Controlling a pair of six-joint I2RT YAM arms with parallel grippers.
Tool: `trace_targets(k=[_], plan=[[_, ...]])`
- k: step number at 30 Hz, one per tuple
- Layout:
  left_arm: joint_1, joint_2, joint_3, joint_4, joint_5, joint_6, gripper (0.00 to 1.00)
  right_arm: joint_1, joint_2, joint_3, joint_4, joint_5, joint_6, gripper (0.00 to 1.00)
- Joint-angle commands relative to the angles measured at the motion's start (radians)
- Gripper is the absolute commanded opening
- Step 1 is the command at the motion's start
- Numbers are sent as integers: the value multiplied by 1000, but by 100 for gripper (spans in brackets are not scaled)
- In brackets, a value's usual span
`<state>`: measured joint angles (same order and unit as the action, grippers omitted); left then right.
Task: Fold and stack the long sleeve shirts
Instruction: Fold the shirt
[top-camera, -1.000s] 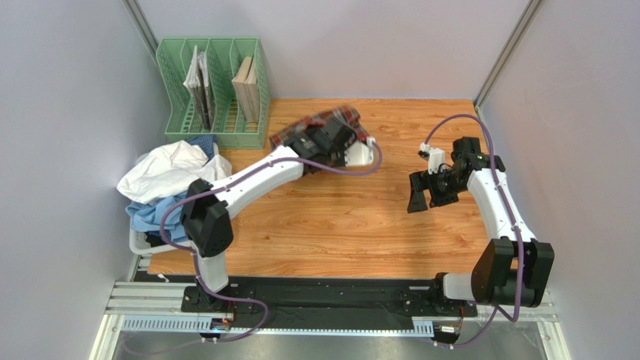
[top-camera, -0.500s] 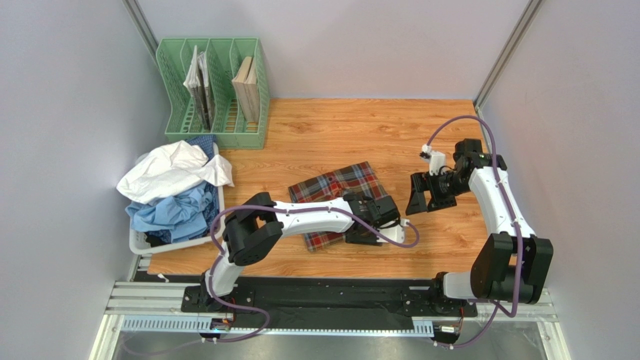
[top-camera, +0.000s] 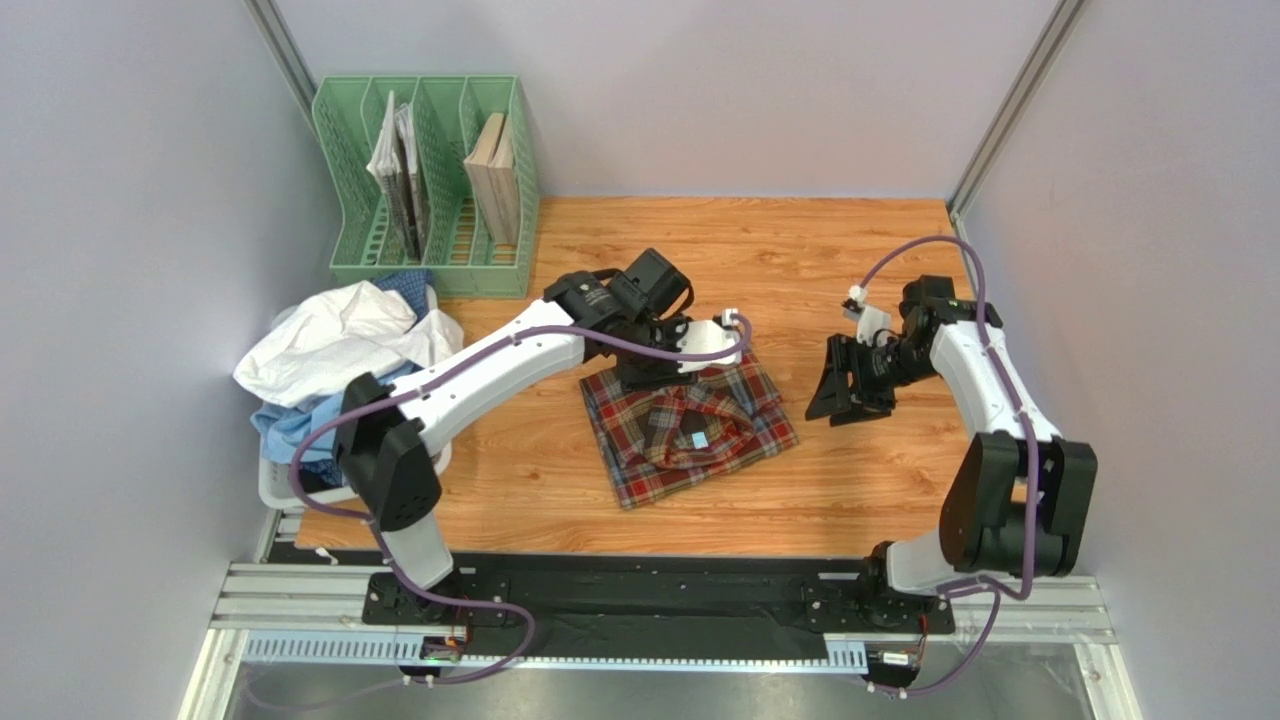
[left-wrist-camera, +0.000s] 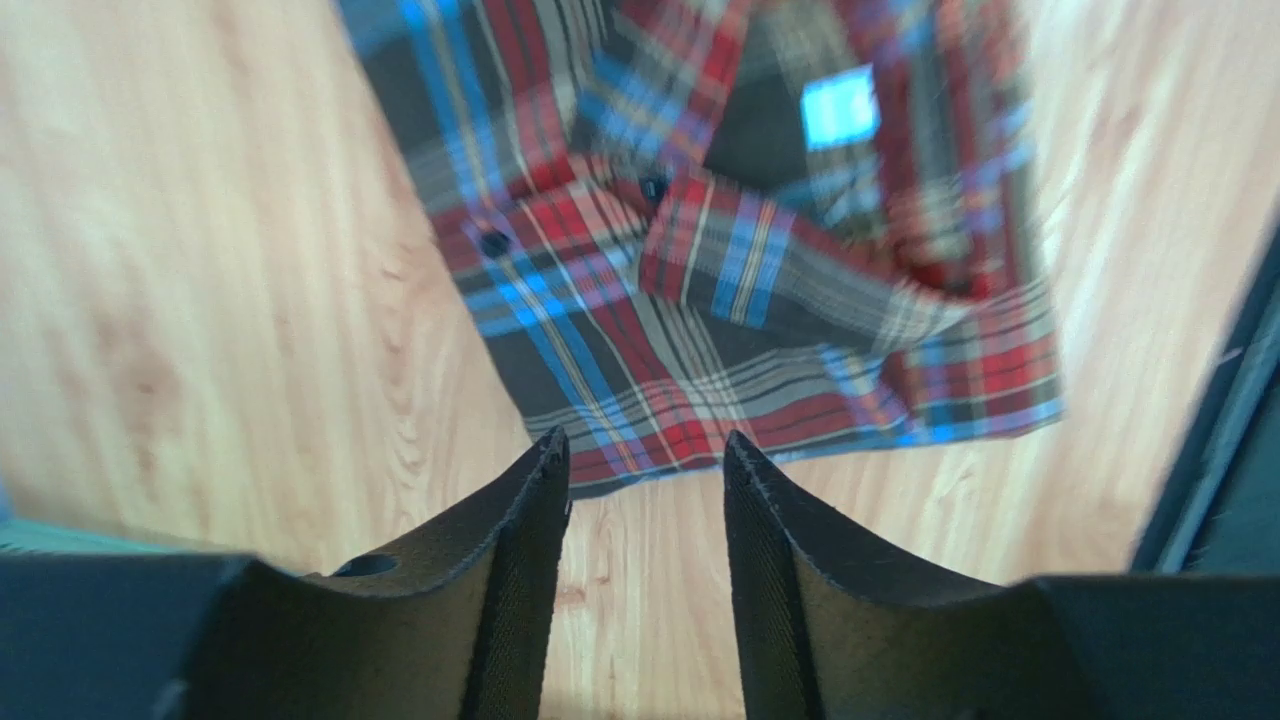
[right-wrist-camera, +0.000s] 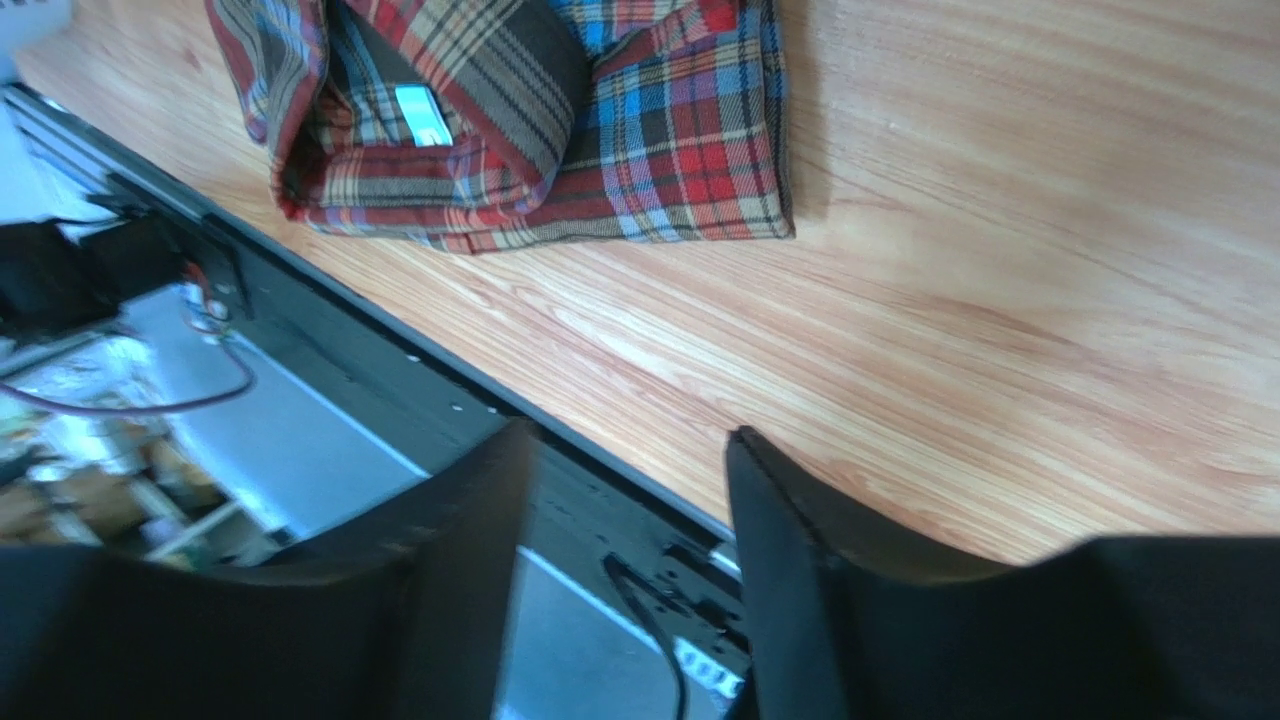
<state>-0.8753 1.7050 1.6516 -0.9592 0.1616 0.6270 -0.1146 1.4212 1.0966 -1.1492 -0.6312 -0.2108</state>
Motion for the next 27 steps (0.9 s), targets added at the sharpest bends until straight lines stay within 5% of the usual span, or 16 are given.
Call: trace_targets(k=[1,8,13,15,19,25,27], plan=[[33,117,-82,46,7,152,45,-3,110,-1,74,-53,119,50],[79,193,-185,187,12,146,41,94,364,0,140,-73,119,38],[75,180,-274,163,59,74,40,162,536,83,219,-35,171,14],[47,148,-333,148,87,9,38,165,611,182,233,-22,204,2],[-68,137,-412,157,79,-65,38,185,728,425,256,-16,287,0],[-206,289,-126,157,413,-333,44,312,924,956,218,-218,343,1],[-202,269,-17,175,426,-392,50,309,871,970,217,-220,323,6]])
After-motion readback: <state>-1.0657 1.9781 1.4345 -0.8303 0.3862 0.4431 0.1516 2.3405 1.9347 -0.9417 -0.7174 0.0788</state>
